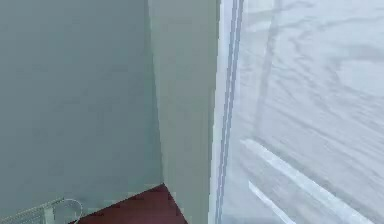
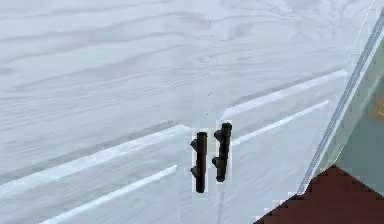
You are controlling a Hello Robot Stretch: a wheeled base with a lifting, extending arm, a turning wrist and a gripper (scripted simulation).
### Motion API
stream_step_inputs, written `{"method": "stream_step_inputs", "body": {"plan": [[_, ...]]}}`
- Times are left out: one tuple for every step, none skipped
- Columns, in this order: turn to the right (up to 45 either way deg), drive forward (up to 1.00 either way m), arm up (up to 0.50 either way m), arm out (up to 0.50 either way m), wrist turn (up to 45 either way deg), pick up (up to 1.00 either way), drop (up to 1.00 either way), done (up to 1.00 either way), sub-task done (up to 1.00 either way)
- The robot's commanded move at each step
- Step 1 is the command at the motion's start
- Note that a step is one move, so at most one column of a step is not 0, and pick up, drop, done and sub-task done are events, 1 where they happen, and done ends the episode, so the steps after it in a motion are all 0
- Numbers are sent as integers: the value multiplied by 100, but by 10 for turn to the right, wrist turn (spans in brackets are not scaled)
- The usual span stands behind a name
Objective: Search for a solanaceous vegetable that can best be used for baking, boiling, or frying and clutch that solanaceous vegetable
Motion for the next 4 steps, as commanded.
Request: {"method": "stream_step_inputs", "body": {"plan": [[-450, 0, 0, 0, 0, 0, 0, 0, 0], [-450, 0, 0, 0, 0, 0, 0, 0, 0], [-270, 0, 0, 0, 0, 0, 0, 0, 0], [0, 5, 0, 0, 0, 0, 0, 0, 0]]}}
